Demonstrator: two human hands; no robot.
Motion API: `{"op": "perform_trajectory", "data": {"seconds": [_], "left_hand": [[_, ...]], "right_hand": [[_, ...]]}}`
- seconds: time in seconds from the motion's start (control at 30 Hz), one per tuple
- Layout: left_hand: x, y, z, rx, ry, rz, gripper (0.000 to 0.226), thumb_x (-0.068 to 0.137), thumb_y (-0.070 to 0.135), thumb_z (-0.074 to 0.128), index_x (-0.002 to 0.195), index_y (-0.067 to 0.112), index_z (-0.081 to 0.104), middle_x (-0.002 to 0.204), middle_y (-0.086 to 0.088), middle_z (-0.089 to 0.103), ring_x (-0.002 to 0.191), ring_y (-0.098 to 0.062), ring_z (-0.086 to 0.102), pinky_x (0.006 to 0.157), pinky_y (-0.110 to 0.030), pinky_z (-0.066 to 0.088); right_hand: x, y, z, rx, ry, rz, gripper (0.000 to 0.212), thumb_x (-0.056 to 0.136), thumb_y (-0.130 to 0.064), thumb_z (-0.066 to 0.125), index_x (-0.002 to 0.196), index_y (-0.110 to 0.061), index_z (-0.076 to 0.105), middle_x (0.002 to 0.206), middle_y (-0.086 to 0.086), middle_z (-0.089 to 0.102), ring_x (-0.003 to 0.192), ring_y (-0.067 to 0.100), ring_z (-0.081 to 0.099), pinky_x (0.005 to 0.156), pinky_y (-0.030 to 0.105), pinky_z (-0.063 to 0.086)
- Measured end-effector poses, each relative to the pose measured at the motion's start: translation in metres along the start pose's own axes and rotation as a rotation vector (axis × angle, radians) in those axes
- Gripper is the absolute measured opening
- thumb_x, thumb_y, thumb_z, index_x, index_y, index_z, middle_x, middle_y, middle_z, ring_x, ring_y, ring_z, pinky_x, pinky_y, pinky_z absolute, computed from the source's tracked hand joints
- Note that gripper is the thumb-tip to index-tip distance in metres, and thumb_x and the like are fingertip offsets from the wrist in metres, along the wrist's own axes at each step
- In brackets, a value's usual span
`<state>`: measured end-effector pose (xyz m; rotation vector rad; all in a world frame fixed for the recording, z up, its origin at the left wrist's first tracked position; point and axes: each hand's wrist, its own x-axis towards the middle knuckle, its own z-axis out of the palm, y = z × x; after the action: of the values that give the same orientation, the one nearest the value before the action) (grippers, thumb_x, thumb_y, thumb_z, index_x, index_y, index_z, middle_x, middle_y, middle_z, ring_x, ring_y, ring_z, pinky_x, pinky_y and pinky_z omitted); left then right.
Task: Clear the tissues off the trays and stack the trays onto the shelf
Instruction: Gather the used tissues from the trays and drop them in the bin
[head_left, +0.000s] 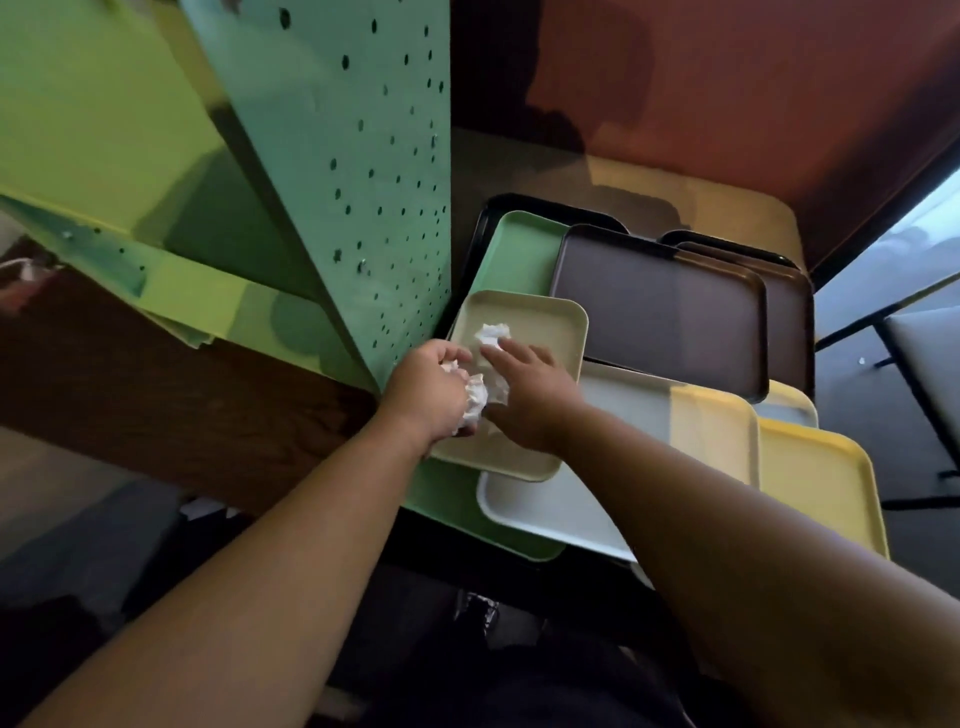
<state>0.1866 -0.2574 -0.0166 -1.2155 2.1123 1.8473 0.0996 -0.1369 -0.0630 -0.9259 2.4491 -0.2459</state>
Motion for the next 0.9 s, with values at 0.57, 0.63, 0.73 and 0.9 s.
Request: {"op": "perform_trajectory", "data": {"seconds": [0.57,0.63,0.73,0.9], "left_hand": [[-0.024,0.068,0.081,-0.364,-0.406,-0.054,0.022,0.103,0.012,0.046,0.115,0.003,0.062,0.091,-0.018,0.069,0.065,-0.021,0.066,0.049,-0.027,0.053],[-0.035,0.079,0.112,-0.390,-0.509,-0.080,0.024,0.104,0.013,0.042,0.109,0.003,0.064,0.069,-0.010,0.067,0.050,-0.014,0.061,0.042,-0.021,0.047],[-0.060,0.089,0.162,-0.437,-0.685,-0.216,0.039,0.103,0.032,0.045,0.120,0.004,0.065,0.095,-0.015,0.072,0.084,-0.022,0.070,0.070,-0.032,0.059],[-0.119,0.095,0.240,-0.356,-0.944,-0.238,0.067,0.101,0.059,0.034,0.122,0.002,0.063,0.101,-0.016,0.076,0.099,-0.024,0.071,0.091,-0.035,0.055]], "right_hand": [[-0.094,0.000,-0.066,1.231,0.735,0.086,0.019,0.105,-0.018,0.051,0.098,-0.019,0.068,0.090,0.004,0.071,0.085,0.016,0.068,0.074,0.032,0.058],[-0.110,0.018,-0.066,1.193,0.837,0.159,0.023,0.105,-0.013,0.046,0.107,-0.025,0.065,0.102,0.004,0.071,0.099,0.018,0.069,0.086,0.035,0.060],[-0.137,0.048,-0.061,0.901,1.109,0.282,0.030,0.100,-0.029,0.041,0.115,-0.028,0.067,0.108,-0.002,0.065,0.108,0.020,0.063,0.094,0.045,0.055],[-0.201,0.114,-0.041,0.788,1.181,0.392,0.051,0.106,-0.052,0.032,0.140,-0.025,0.060,0.120,-0.002,0.061,0.115,0.018,0.061,0.095,0.048,0.053]]}}
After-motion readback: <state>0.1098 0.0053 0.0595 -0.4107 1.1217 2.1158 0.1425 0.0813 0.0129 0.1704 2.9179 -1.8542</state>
